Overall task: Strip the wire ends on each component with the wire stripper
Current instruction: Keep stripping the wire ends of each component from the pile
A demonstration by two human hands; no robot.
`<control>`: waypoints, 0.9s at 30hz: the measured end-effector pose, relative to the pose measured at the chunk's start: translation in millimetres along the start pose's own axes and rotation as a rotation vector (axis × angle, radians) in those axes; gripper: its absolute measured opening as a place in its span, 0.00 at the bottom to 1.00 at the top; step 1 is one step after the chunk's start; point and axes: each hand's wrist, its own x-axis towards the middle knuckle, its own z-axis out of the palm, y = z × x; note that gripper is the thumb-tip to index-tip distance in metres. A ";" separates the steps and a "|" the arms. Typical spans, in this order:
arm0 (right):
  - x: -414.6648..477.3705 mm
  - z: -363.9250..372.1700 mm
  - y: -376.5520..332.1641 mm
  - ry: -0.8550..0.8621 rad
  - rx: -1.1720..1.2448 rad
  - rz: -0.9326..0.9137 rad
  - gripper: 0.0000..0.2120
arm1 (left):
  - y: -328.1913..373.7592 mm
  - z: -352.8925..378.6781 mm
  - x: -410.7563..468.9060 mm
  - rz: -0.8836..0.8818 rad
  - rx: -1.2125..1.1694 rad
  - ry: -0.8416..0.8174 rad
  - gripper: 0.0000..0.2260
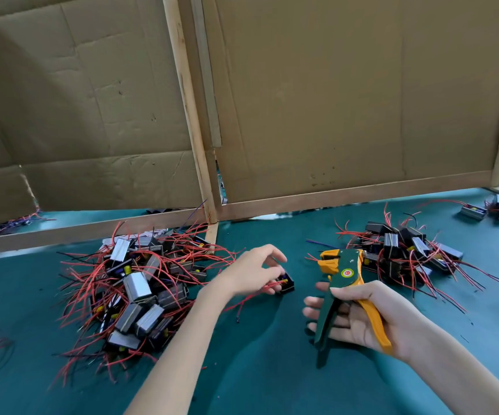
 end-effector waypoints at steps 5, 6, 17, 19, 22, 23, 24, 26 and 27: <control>0.2 -0.1 0.1 -0.009 0.009 -0.005 0.27 | 2.6 -18.9 -9.8 -0.090 -0.180 -0.160 0.17; 0.2 -0.2 0.1 -0.009 0.009 -0.005 0.27 | 1.4 -21.4 -11.6 -0.086 -0.184 -0.169 0.19; -0.7 -1.4 -1.0 0.004 0.021 -0.029 0.29 | -5.7 -28.3 -3.1 -0.264 0.226 0.014 0.06; -1.3 -0.6 -0.8 0.006 0.019 -0.028 0.29 | -10.6 -24.1 1.8 -0.242 0.301 0.067 0.11; -1.4 -0.2 -0.9 0.010 0.020 -0.029 0.28 | -14.7 -7.6 4.5 -0.142 0.364 0.096 0.12; -1.5 -0.2 -1.1 0.012 0.020 -0.030 0.28 | -16.0 -1.1 5.8 -0.109 0.360 0.115 0.10; -1.7 -0.2 -1.1 0.013 0.021 -0.031 0.28 | -17.1 4.9 7.5 -0.074 0.353 0.144 0.08; -1.8 -0.3 -1.4 0.014 0.025 -0.036 0.29 | -17.3 14.4 10.8 -0.003 0.312 0.203 0.06; -1.8 -0.2 -1.6 0.012 0.028 -0.040 0.29 | -16.9 18.0 12.2 0.030 0.273 0.218 0.04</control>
